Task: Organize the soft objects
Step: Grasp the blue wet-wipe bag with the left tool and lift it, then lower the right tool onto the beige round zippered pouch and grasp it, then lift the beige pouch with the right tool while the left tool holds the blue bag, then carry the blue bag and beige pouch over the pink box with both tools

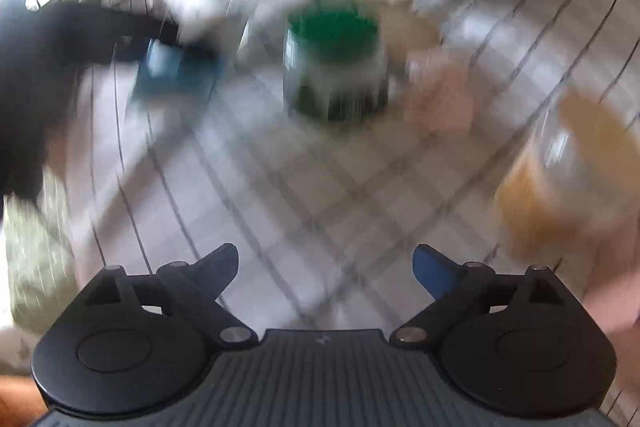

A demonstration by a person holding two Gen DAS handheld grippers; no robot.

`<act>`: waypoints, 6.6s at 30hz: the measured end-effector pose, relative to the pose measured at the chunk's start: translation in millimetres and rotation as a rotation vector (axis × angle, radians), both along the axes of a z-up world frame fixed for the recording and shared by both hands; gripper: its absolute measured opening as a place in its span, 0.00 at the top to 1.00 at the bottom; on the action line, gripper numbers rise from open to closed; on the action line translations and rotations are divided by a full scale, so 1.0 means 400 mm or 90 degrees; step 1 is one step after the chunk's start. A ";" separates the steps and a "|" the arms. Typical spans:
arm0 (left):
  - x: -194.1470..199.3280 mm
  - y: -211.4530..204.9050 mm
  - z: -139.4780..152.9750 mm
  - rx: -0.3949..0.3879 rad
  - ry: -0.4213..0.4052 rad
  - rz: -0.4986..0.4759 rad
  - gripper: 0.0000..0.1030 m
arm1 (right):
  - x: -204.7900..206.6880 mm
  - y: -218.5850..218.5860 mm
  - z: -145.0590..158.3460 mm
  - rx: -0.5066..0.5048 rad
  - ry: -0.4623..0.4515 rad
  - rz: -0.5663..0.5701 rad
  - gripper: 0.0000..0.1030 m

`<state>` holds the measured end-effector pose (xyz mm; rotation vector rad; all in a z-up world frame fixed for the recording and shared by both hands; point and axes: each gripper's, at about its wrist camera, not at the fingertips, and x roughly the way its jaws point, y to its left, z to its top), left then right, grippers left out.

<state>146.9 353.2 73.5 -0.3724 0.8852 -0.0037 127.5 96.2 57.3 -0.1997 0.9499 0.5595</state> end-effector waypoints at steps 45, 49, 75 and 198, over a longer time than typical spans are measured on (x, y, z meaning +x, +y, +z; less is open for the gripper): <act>0.204 0.108 -0.032 -0.119 0.018 -0.094 0.44 | 0.535 0.284 0.059 0.020 0.196 -0.032 0.55; 0.188 0.117 -0.024 -0.121 0.018 -0.086 0.44 | 0.524 0.284 0.056 0.001 0.194 -0.026 0.54; 0.215 0.064 -0.066 -0.136 0.049 -0.124 0.44 | 0.607 0.120 -0.004 0.214 0.276 -0.021 0.21; 0.190 -1.100 0.127 0.121 0.151 -0.580 0.45 | -0.133 -0.787 0.095 0.136 -0.136 -0.492 0.26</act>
